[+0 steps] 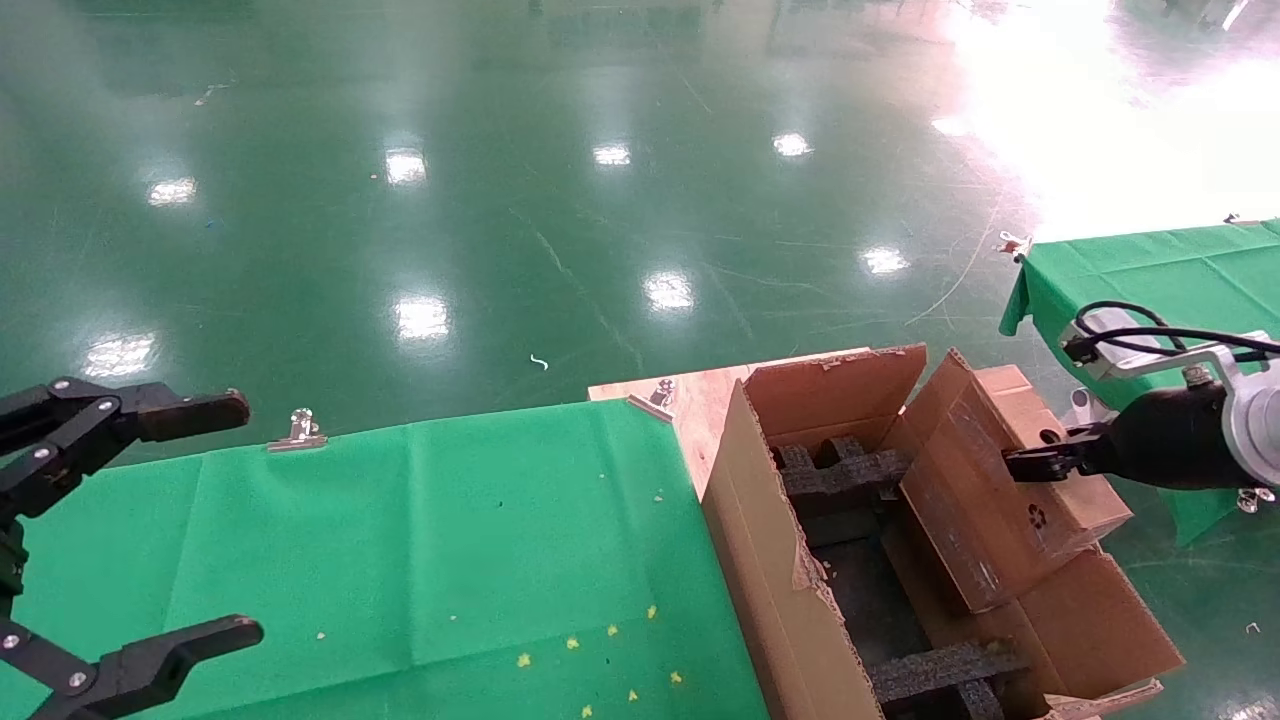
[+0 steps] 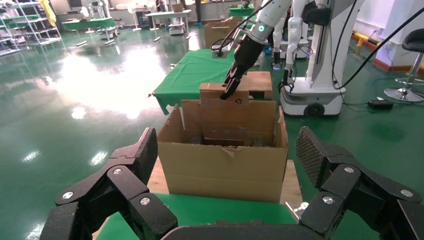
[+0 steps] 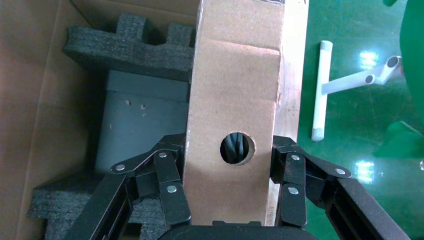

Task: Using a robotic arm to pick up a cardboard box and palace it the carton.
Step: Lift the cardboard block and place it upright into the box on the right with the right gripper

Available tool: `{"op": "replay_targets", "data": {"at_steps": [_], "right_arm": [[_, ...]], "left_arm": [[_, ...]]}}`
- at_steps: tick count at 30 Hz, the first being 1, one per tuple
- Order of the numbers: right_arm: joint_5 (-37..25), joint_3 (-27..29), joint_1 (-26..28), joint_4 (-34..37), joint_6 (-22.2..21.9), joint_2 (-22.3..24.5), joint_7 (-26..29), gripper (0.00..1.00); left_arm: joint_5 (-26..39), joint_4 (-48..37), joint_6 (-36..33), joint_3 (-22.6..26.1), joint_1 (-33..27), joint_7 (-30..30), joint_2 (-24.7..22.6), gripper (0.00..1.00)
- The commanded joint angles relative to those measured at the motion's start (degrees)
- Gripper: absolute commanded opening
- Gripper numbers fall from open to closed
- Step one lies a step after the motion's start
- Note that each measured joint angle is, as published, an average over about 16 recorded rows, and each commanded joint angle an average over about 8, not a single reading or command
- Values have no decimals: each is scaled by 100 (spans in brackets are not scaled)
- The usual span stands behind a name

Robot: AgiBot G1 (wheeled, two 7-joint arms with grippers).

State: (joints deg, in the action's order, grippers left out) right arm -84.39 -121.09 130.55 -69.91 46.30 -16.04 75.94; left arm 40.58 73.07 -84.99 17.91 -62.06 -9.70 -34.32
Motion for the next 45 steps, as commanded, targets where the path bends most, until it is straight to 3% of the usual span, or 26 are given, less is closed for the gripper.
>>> {"op": "replay_targets", "data": {"at_steps": [1, 19, 45], "right_arm": [[-150, -38, 2, -107, -35, 11, 192, 0], [-756, -321, -380, -401, -387, -136, 1157, 0], [-823, -567, -1376, 166, -1090, -1016, 1642, 0]], "left_arm": [[0, 0, 0, 0, 0, 0, 0, 100], [-3, 0, 2, 4, -1, 2, 2, 100], [-6, 0, 4, 9, -2, 5, 4, 100]]}}
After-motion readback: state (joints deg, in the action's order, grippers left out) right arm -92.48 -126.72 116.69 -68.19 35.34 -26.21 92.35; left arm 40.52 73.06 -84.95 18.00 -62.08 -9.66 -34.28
